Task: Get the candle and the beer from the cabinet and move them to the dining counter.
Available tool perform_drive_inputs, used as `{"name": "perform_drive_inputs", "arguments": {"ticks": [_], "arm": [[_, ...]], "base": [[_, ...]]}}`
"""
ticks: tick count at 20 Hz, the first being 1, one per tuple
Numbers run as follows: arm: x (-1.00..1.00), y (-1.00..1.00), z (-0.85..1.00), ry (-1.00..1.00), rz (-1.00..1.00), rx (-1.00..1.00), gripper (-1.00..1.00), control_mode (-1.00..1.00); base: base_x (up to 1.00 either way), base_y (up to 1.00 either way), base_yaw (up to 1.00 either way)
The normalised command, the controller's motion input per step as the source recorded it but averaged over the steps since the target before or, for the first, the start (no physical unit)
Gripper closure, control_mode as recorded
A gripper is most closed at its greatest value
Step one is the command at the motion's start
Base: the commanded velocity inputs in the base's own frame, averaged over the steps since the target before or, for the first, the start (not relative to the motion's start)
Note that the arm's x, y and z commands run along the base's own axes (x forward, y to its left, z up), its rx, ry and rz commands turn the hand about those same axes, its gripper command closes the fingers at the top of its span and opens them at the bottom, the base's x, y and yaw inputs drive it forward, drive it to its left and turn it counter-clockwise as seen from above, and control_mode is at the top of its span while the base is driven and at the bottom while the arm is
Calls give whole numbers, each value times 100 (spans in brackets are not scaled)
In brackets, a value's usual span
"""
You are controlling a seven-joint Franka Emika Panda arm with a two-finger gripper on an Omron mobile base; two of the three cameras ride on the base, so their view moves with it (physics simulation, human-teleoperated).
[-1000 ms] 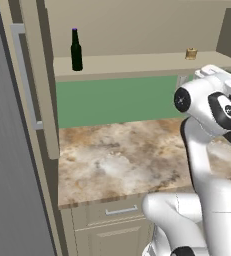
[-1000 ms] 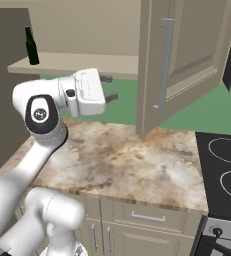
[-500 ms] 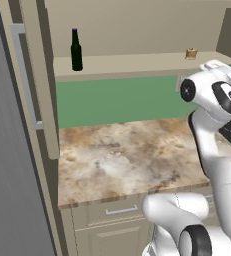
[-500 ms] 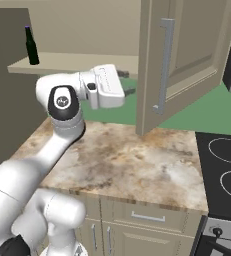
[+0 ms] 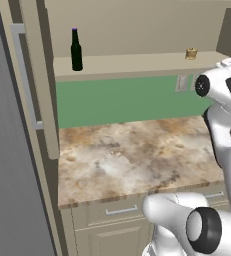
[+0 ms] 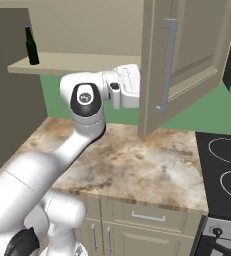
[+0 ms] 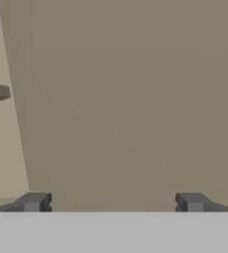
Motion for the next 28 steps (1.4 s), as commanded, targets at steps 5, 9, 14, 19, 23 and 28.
{"name": "perform_drive_inputs", "arguments": {"ticks": [5,9,14,19,23,28], "arm": [[1,-44,0,0,-10,0,-100,-100],[0,-49,0,0,-10,0,-100,-100],[0,-61,0,0,-13,0,-100,-100],[0,-72,0,0,-4,0,-100,-100],[0,-74,0,0,0,0,-100,-100],[0,-65,0,0,0,0,-100,-100]], "base": [[0,0,0],[0,0,0],[0,0,0],[0,0,0],[0,0,0],[0,0,0]]}}
